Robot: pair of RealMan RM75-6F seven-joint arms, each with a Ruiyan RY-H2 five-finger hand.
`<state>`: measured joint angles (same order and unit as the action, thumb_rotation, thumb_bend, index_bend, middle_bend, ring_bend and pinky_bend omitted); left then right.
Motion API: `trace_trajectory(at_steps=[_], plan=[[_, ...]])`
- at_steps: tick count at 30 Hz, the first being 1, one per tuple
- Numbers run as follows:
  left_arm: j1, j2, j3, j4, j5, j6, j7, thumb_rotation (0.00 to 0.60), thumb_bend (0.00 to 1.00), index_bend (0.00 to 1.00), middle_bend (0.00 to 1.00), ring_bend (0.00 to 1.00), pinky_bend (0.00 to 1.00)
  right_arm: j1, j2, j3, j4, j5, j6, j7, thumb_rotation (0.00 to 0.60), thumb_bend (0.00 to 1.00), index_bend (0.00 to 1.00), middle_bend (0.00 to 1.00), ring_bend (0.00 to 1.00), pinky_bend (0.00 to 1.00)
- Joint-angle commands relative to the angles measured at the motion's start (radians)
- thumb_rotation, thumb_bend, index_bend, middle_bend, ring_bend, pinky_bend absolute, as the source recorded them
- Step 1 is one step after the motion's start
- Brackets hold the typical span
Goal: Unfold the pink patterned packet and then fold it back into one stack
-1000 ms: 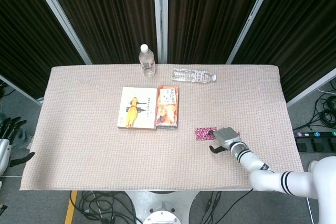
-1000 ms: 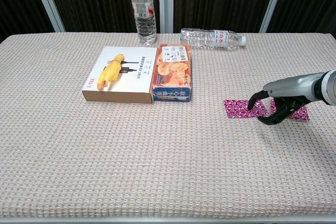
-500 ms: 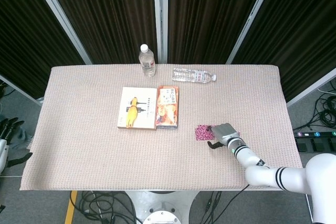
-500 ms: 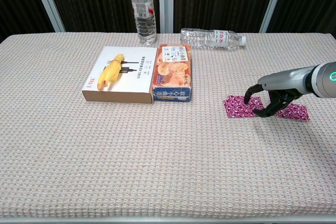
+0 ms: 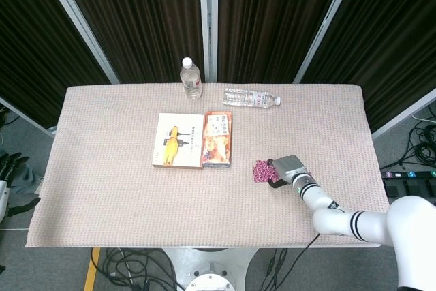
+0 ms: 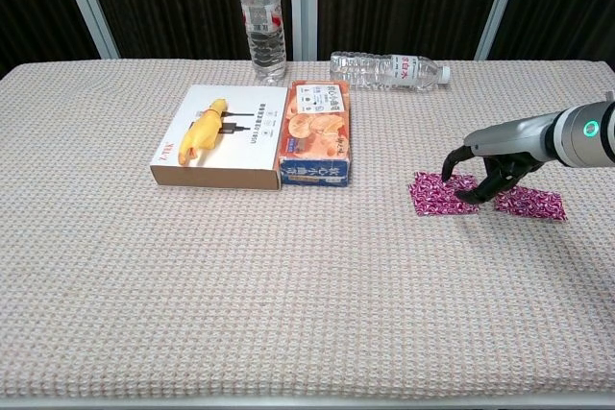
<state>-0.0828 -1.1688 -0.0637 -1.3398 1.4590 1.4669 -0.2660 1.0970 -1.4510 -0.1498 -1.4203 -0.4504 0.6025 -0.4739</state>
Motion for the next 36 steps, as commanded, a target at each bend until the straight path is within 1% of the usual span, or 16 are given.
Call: trace_trajectory(at_steps=[1,4,8,16,23,28,36], plan=[[0.000,0.001,-0.001,0.000,-0.001,0.000,0.000,0.600,0.00,0.21,0.22,0.09,0.27,0.005,-0.004,0.001,0.007,0.004,-0.006,0.003,0.276,0.41,0.17,1.00,1.00,1.00],[0.001,0.001,-0.002,0.001,-0.004,0.000,-0.001,0.600,0.00,0.21,0.22,0.09,0.27,0.009,0.001,0.003,-0.001,-0.004,-0.007,0.007,0.275,0.41,0.17,1.00,1.00,1.00],[-0.001,0.001,-0.003,0.002,-0.004,-0.005,-0.003,0.600,0.00,0.21,0.22,0.09,0.27,0.016,0.026,0.001,-0.042,-0.016,0.016,0.002,0.273,0.41,0.17,1.00,1.00,1.00],[-0.004,-0.004,-0.001,0.002,0.003,-0.005,-0.003,0.600,0.00,0.21,0.22,0.09,0.27,0.027,0.082,-0.031,-0.160,-0.013,0.077,-0.037,0.275,0.41,0.19,1.00,1.00,1.00],[-0.001,0.000,0.000,-0.004,0.006,0.002,-0.001,0.600,0.00,0.21,0.22,0.09,0.27,0.032,0.074,-0.056,-0.161,0.022,0.068,-0.051,0.275,0.41,0.24,1.00,1.00,1.00],[-0.002,0.000,0.000,-0.005,0.006,0.000,-0.001,0.600,0.00,0.21,0.22,0.09,0.27,0.034,0.070,-0.062,-0.158,0.031,0.066,-0.051,0.281,0.41,0.28,1.00,1.00,1.00],[-0.003,0.001,-0.001,-0.006,0.008,0.002,-0.002,0.600,0.00,0.21,0.22,0.09,0.27,0.034,0.074,-0.068,-0.168,0.029,0.074,-0.051,0.278,0.40,0.28,1.00,1.00,1.00]])
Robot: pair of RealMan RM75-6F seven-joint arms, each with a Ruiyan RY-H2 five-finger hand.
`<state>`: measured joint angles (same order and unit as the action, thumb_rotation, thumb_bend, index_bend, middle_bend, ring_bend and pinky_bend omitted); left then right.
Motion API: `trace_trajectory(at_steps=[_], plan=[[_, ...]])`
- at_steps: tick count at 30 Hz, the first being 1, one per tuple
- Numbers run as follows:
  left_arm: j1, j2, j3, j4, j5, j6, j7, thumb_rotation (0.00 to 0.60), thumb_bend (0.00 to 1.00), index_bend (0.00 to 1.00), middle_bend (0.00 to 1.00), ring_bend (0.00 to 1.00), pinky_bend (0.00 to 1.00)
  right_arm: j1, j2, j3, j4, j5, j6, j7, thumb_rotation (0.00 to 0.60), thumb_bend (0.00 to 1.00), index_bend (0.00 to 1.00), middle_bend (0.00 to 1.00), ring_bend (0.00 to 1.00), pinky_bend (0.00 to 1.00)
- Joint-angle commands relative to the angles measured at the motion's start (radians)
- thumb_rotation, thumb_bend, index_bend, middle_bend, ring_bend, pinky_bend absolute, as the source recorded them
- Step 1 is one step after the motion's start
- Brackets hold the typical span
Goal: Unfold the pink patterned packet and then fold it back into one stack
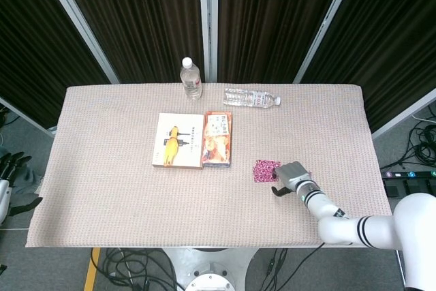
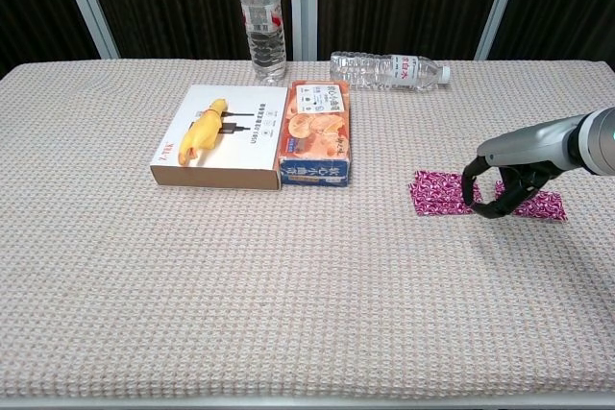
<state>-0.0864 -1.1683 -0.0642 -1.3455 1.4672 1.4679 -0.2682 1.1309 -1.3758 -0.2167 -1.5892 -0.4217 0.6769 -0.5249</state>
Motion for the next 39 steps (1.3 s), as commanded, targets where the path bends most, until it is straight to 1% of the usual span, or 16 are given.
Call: trace_trajectory(at_steps=[1,10,23,33,39], plan=[[0.001,0.001,0.000,-0.001,0.000,0.002,0.000,0.600,0.00,0.21,0.22,0.09,0.27,0.000,-0.002,-0.001,0.002,0.001,-0.001,0.000,0.279,0.40,0.28,1.00,1.00,1.00],[0.003,0.000,-0.002,0.004,-0.003,0.005,-0.006,0.600,0.00,0.21,0.22,0.09,0.27,0.004,-0.028,-0.006,0.035,0.022,-0.016,0.001,0.271,0.41,0.28,1.00,1.00,1.00],[0.003,-0.004,-0.002,0.020,-0.005,0.000,-0.020,0.600,0.00,0.21,0.22,0.09,0.27,0.015,-0.046,-0.005,0.067,0.046,-0.025,0.000,0.276,0.40,0.22,1.00,1.00,1.00],[0.003,-0.006,-0.002,0.031,-0.008,-0.004,-0.030,0.600,0.00,0.21,0.22,0.09,0.27,0.024,-0.053,0.007,0.088,0.054,-0.029,0.007,0.275,0.41,0.18,1.00,1.00,1.00],[0.004,-0.007,-0.002,0.035,-0.009,-0.005,-0.033,0.600,0.00,0.21,0.22,0.09,0.27,0.031,-0.060,0.007,0.100,0.064,-0.035,0.005,0.273,0.41,0.17,1.00,1.00,1.00]])
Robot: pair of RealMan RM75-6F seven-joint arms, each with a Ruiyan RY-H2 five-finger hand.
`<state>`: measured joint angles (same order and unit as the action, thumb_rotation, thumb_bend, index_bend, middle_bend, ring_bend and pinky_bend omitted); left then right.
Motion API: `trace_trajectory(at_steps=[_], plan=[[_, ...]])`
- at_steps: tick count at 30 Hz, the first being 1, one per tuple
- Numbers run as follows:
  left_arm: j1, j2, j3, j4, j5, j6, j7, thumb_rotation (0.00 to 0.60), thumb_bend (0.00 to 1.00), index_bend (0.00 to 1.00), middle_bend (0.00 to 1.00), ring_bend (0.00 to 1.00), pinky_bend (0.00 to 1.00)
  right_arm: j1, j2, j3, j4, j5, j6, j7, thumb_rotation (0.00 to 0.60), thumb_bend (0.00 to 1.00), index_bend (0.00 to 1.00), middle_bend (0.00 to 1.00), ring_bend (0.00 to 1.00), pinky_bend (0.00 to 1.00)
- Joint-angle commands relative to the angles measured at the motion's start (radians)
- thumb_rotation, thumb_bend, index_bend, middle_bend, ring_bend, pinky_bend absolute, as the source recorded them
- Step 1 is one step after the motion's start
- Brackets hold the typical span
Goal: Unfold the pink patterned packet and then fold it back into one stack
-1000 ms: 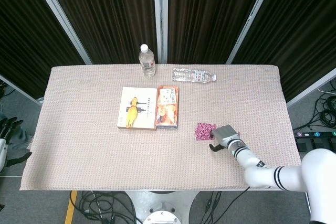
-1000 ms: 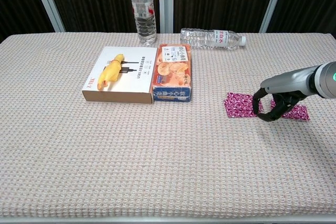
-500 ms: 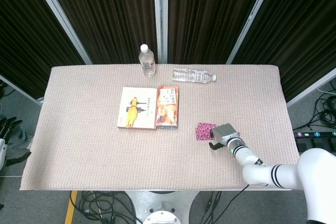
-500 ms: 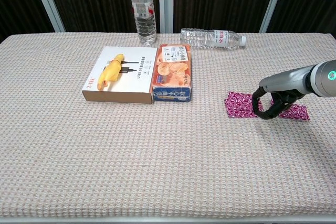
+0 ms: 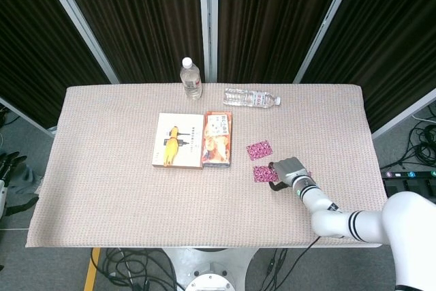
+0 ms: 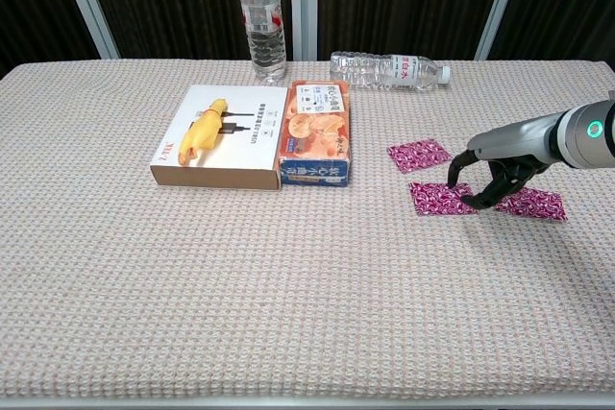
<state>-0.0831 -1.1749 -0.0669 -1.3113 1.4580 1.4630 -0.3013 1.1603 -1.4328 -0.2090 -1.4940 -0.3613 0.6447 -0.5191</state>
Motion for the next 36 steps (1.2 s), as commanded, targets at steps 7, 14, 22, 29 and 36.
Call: trace_trajectory(at_steps=[7,14,22,29,36], plan=[[0.003,0.000,0.000,0.006,-0.003,-0.001,-0.007,0.600,0.00,0.21,0.22,0.09,0.27,0.006,-0.010,0.002,0.015,0.008,-0.011,0.004,0.275,0.41,0.17,1.00,1.00,1.00],[0.000,0.001,-0.002,0.007,-0.001,-0.001,-0.013,0.600,0.00,0.21,0.22,0.09,0.27,0.011,0.034,0.013,-0.035,-0.016,0.022,0.007,0.275,0.41,0.17,1.00,1.00,1.00],[0.001,0.004,0.000,0.001,0.003,0.000,-0.020,0.600,0.00,0.21,0.22,0.09,0.27,-0.026,0.034,0.059,-0.034,-0.109,0.168,0.017,0.276,0.21,0.22,0.97,0.99,0.98],[0.001,0.005,0.001,-0.001,0.004,0.001,-0.025,0.600,0.00,0.21,0.22,0.09,0.27,-0.105,-0.049,0.047,0.054,-0.347,0.358,-0.057,0.334,0.00,0.34,0.90,0.96,0.94],[0.004,0.004,0.003,-0.002,0.005,0.003,-0.021,0.600,0.00,0.21,0.22,0.09,0.27,-0.160,-0.108,0.017,0.148,-0.488,0.442,-0.184,0.496,0.00,0.45,0.91,0.96,0.93]])
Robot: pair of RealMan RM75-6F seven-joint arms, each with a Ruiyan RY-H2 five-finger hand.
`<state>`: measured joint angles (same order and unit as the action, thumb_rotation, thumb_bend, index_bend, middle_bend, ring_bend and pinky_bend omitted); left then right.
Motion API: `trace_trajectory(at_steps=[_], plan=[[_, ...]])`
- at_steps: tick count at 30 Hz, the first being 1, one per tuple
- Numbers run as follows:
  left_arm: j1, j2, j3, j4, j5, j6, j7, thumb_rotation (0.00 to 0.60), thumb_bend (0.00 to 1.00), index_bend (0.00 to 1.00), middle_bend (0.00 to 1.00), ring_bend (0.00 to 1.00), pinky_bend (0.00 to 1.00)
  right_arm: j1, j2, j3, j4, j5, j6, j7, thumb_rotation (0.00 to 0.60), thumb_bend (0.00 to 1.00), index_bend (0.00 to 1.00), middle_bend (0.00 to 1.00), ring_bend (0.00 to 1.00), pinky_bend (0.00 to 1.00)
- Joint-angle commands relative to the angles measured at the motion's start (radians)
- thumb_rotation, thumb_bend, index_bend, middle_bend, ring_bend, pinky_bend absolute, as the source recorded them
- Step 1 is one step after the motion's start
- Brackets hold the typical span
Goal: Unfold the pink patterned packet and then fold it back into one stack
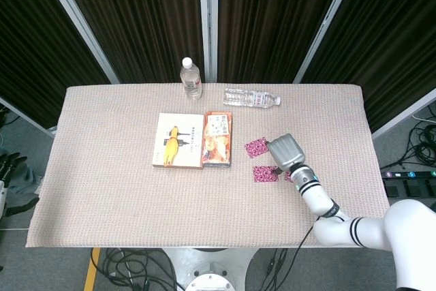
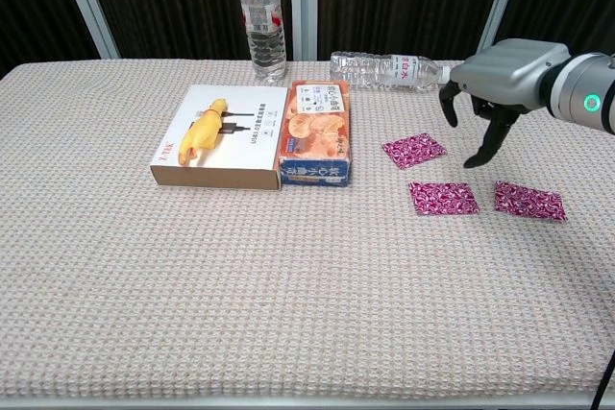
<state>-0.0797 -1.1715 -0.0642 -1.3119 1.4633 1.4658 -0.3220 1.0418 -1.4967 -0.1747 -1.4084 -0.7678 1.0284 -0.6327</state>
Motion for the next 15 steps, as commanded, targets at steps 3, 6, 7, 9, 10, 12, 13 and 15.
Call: trace_trajectory(at_steps=[3,6,7,9,10,12,13,15], plan=[[0.000,0.001,0.000,-0.003,-0.001,0.000,0.001,0.600,0.00,0.21,0.22,0.09,0.27,-0.072,-0.052,0.007,0.055,-0.060,0.007,-0.031,0.499,0.00,0.45,0.91,0.96,0.93],[0.000,-0.001,0.002,-0.002,0.000,-0.005,0.003,0.600,0.00,0.21,0.22,0.09,0.27,-0.085,-0.052,0.025,0.063,-0.045,-0.038,-0.024,0.494,0.00,0.43,0.90,0.95,0.93],[-0.001,-0.001,0.003,-0.002,0.000,-0.006,0.004,0.600,0.00,0.21,0.22,0.09,0.27,-0.090,-0.056,0.031,0.071,-0.046,-0.041,-0.022,0.491,0.00,0.42,0.90,0.95,0.93],[-0.001,-0.002,0.004,-0.001,0.000,-0.008,0.005,0.600,0.00,0.21,0.22,0.09,0.27,-0.102,-0.063,0.056,0.081,-0.034,-0.061,0.000,0.467,0.00,0.40,0.90,0.95,0.93],[-0.001,-0.002,0.004,-0.001,-0.001,-0.008,0.006,0.600,0.00,0.21,0.22,0.09,0.27,-0.108,-0.066,0.073,0.086,-0.031,-0.069,0.016,0.459,0.00,0.40,0.90,0.95,0.93],[0.000,-0.002,0.003,-0.001,-0.003,-0.008,0.005,0.600,0.00,0.21,0.22,0.09,0.27,-0.114,-0.077,0.093,0.110,-0.039,-0.070,0.025,0.439,0.00,0.39,0.90,0.95,0.93],[0.000,-0.002,0.003,0.000,-0.003,-0.009,0.006,0.600,0.00,0.21,0.22,0.09,0.27,-0.116,-0.086,0.103,0.127,-0.043,-0.075,0.028,0.435,0.00,0.39,0.90,0.95,0.93],[0.000,-0.002,0.003,0.000,-0.003,-0.008,0.006,0.600,0.00,0.21,0.22,0.09,0.27,-0.118,-0.094,0.122,0.137,-0.035,-0.097,0.038,0.431,0.00,0.39,0.90,0.95,0.93]])
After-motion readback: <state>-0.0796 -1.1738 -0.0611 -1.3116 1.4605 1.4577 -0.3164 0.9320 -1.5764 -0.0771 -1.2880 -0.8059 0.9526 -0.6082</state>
